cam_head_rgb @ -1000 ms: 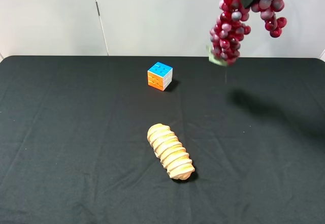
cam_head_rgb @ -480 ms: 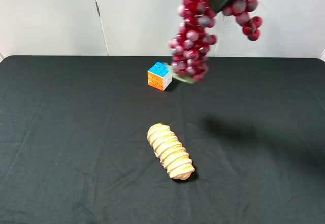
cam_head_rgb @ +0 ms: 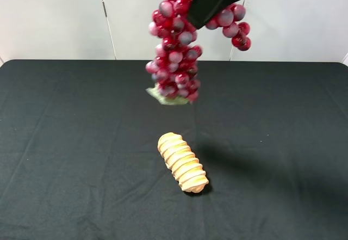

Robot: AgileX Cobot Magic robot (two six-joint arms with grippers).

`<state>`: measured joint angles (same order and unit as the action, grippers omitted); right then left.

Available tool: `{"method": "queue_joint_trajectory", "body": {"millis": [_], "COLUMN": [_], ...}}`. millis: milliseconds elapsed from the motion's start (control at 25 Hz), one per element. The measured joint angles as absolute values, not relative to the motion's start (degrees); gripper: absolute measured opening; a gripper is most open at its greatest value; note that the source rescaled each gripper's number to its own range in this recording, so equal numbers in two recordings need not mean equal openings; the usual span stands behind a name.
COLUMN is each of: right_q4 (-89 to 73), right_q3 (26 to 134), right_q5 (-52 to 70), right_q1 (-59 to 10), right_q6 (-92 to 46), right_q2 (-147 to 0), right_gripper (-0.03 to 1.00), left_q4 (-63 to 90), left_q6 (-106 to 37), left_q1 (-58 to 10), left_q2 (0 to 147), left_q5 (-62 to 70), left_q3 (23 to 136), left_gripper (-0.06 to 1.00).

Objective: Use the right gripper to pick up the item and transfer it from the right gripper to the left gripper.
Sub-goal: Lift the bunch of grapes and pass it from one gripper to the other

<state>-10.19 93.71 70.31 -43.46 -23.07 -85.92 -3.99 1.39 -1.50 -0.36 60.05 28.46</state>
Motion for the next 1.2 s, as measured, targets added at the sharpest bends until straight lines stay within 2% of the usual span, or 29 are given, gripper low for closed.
{"method": "queue_joint_trajectory", "body": {"millis": [200, 840, 1200], "right_q4": [-10.32, -11.20, -11.20], "right_q3": [93.71, 87.06, 87.06], "right_q5": [70.31, 70.60, 70.60], "right_q1": [-45.75, -45.75, -45.75], "right_q6": [-26.60, -34.93, -35.13], "right_q2": [-85.87, -85.55, -85.55], "right_gripper": [0.00, 0.00, 0.00], "left_q4": [-3.99, -0.91, 7.47], "left_q6": [1.34, -3.36, -14.56], "left_q1": [-1.50, -1.50, -2.58], "left_q2": [-0.36, -0.24, 15.39], "left_q5": [60.05, 61.12, 60.32], "left_q3": [28.46, 30.28, 35.68], "left_gripper": [1.00, 1.00, 1.00]}}
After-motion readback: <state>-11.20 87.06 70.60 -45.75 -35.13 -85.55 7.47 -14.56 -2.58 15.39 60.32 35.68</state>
